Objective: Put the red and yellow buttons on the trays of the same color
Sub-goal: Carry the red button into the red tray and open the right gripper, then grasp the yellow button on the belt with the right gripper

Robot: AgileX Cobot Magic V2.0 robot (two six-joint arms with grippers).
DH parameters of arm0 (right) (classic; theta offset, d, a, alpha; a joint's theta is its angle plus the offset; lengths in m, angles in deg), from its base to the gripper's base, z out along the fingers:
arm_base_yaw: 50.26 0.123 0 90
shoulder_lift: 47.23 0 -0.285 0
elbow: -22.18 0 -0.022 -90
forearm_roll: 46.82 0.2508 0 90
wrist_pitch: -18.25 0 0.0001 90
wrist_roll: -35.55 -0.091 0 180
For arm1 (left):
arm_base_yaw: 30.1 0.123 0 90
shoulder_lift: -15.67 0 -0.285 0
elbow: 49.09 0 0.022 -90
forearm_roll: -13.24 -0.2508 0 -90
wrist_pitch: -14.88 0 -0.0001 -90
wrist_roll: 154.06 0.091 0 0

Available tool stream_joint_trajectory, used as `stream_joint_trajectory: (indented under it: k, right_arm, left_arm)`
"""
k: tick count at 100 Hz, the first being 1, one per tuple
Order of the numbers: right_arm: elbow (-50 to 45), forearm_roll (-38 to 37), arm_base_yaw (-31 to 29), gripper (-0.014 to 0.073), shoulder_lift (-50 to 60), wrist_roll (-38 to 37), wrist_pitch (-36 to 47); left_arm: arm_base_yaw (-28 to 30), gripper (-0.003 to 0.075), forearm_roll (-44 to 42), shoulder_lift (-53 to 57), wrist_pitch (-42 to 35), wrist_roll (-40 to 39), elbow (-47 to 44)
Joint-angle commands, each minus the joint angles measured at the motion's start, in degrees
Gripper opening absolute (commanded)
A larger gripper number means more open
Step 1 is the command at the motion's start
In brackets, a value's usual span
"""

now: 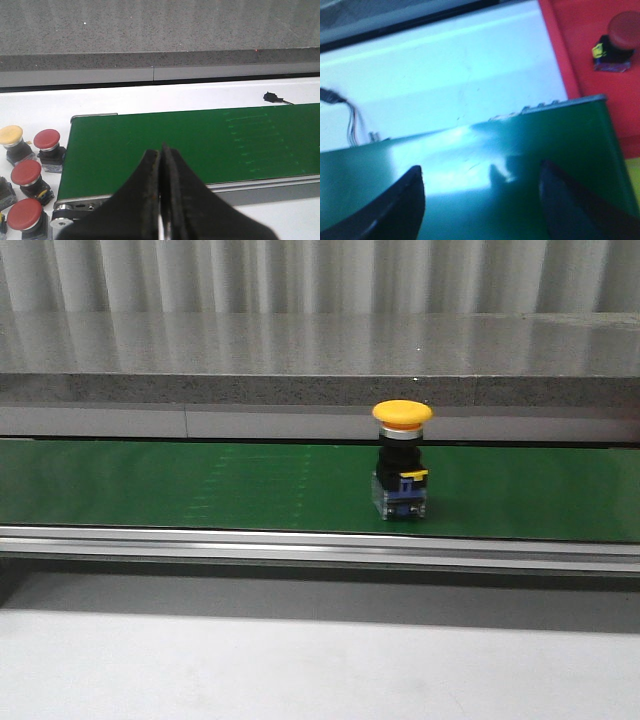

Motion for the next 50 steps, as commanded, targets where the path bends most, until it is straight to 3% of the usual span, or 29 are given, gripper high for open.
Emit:
stream_joint_trajectory:
  k: [1, 28, 50]
  right_arm:
    - [0.33, 0.94, 2.78, 0.0496, 5.42, 0.39, -2.34]
    - [0.25, 1.01, 13.84, 0.0496, 7.65, 2.49, -13.68]
    - [0.25, 1.19, 21.15, 0.0496, 5.38, 4.25, -16.1]
  left_arm:
    - [-0.52, -0.002, 0.65, -0.39, -4.25, 0.11, 1.4]
    - [-0.52, -0.002, 0.65, -0.39, -4.25, 0.11, 1.4]
    - [-0.52, -0.002, 0.65, -0.39, -4.25, 0.11, 1.4]
